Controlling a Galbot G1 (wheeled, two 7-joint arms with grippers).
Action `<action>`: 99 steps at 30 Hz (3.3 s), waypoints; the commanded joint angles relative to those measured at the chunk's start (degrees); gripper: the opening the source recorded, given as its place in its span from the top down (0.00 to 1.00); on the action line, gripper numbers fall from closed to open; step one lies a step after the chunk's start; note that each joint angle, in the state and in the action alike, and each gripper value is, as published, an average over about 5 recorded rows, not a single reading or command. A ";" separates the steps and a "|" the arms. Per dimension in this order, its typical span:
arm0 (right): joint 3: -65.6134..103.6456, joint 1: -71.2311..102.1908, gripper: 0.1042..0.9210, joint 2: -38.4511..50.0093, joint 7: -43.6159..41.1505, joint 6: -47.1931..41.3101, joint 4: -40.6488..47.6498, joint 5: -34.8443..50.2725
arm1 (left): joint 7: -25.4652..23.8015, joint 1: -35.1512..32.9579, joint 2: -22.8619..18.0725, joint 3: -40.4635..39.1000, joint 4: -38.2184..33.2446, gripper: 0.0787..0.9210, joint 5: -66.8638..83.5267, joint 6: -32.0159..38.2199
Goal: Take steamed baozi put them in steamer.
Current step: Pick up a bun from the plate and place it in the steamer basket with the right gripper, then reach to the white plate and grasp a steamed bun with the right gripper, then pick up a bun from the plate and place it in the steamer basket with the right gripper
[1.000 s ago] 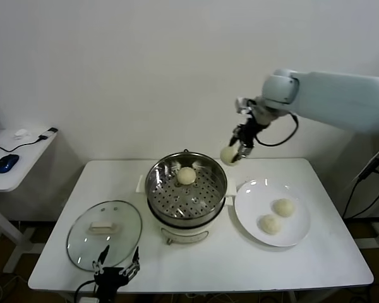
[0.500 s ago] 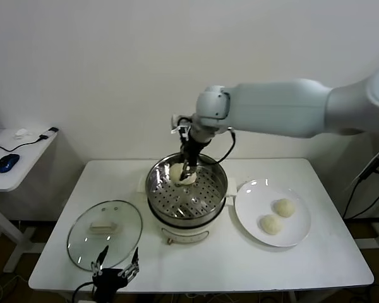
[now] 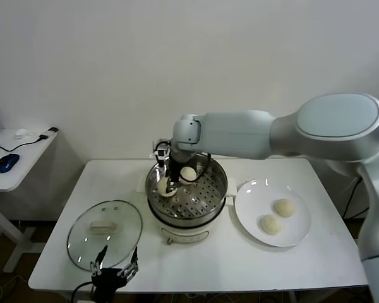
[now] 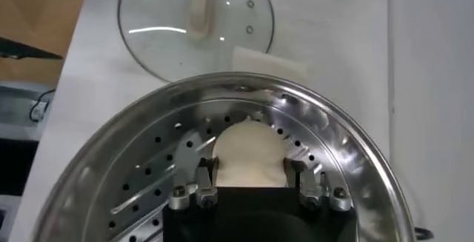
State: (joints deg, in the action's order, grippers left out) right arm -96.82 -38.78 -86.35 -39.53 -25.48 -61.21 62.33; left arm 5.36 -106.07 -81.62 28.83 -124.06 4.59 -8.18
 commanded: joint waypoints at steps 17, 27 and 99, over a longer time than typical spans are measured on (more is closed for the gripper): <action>-6.38 -17.27 0.12 30.65 -18.85 12.06 -15.01 -12.08 | -0.65 0.85 -0.49 -0.39 0.00 0.12 -0.23 -0.70; -9.64 -8.97 0.12 48.93 -15.34 12.31 -20.95 -29.21 | -0.64 0.91 -0.58 -0.18 0.75 0.12 -0.40 -0.54; 5.53 -17.28 0.40 11.08 -25.64 48.44 -25.60 -40.10 | -0.41 -0.40 -0.66 -0.70 -1.10 0.12 -1.02 -0.70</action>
State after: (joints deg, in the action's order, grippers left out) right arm -93.22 -55.95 -66.57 -66.32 13.32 -76.55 29.42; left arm 4.94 -106.51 -82.34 28.08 -125.21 3.49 -8.92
